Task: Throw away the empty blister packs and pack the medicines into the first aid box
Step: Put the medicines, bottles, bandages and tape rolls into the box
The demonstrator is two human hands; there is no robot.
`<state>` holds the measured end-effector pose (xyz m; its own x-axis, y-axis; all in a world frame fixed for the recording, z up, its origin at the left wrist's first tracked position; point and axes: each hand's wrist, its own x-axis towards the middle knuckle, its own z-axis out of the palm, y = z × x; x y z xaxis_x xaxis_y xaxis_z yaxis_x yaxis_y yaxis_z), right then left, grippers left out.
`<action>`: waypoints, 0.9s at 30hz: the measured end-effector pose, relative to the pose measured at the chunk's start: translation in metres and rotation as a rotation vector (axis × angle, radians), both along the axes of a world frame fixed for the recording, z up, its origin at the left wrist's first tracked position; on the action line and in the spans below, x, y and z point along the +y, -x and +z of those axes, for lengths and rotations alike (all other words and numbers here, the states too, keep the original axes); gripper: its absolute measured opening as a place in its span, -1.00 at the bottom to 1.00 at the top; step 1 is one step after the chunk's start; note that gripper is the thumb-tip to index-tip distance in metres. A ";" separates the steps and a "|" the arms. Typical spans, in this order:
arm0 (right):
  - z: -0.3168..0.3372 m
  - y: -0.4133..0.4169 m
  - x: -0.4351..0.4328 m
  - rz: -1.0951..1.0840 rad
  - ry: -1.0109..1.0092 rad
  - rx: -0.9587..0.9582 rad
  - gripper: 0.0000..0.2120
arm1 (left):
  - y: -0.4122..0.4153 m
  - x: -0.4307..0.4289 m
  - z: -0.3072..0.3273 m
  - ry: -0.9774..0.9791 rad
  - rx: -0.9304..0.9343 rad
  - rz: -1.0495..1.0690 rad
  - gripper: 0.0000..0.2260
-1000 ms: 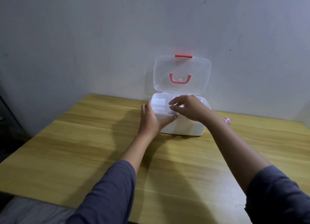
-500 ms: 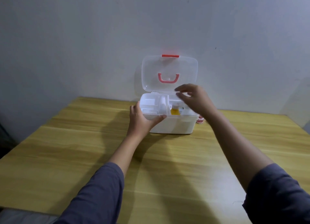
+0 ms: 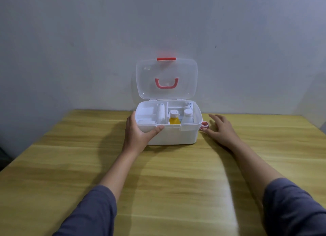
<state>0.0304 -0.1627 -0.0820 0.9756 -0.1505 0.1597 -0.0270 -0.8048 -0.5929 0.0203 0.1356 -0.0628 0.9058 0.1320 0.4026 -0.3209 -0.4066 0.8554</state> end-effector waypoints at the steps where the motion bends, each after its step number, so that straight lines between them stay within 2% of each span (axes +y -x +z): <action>1: 0.001 -0.004 0.005 0.035 0.021 -0.002 -0.39 | 0.000 0.000 0.000 0.000 0.000 -0.001 -0.15; 4: 0.001 -0.014 0.018 0.120 0.171 -0.019 -0.61 | 0.000 0.000 -0.001 0.000 0.004 -0.007 -0.11; 7: -0.004 -0.015 0.022 0.159 0.177 -0.073 -0.76 | 0.000 0.000 0.000 0.000 -0.005 -0.009 -0.13; 15: -0.004 0.010 0.005 0.090 0.108 -0.143 -0.75 | -0.002 0.000 0.000 0.002 0.000 -0.002 -0.18; 19: 0.007 0.022 -0.005 -0.031 -0.030 -0.153 -0.74 | 0.000 0.001 0.001 0.008 0.024 -0.012 -0.17; 23: 0.047 0.021 0.008 -0.093 -0.118 -0.282 -0.74 | 0.002 0.001 0.004 0.017 0.062 -0.027 -0.15; 27: 0.103 0.008 0.060 0.036 -0.122 -0.383 -0.71 | 0.004 0.001 0.005 0.027 0.061 -0.030 -0.14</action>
<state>0.0227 -0.1026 0.0208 0.8540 -0.1577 0.4957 0.2410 -0.7246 -0.6457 0.0159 0.1366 -0.0576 0.9324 0.1147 0.3428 -0.2792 -0.3739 0.8844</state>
